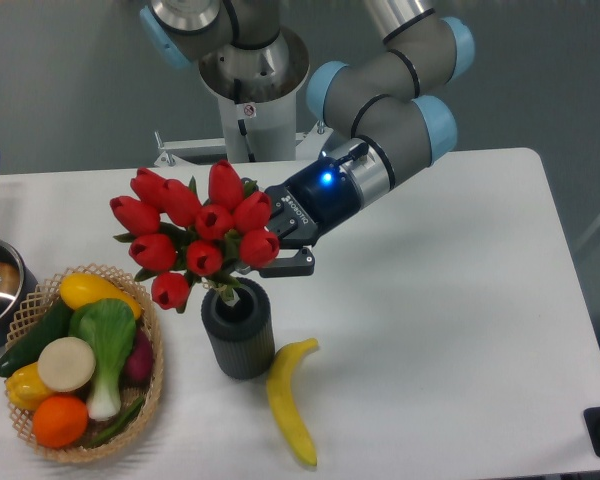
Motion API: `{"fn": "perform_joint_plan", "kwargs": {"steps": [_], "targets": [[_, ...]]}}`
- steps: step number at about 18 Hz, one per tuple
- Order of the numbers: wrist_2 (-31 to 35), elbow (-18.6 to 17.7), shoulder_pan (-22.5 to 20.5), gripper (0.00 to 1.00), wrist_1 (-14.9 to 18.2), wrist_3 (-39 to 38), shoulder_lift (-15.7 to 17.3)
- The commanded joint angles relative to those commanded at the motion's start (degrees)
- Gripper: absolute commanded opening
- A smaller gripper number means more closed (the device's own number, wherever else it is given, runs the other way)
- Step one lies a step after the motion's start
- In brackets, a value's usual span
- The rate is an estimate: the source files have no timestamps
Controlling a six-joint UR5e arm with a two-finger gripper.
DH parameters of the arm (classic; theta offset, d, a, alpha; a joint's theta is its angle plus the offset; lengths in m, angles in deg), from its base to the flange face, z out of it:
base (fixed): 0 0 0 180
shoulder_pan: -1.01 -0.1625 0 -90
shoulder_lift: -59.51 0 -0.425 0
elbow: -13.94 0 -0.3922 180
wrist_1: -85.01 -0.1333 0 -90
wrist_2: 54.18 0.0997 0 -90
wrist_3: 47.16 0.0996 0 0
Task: Insert the flowers into the vase
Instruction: 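Lower the tulip stems down into the vase opening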
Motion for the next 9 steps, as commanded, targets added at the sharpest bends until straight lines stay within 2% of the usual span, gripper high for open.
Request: {"fn": "perform_joint_plan", "kwargs": {"steps": [9], "targets": [[0.09, -0.36, -0.27, 0.27, 0.00, 0.09, -1.84]]}}
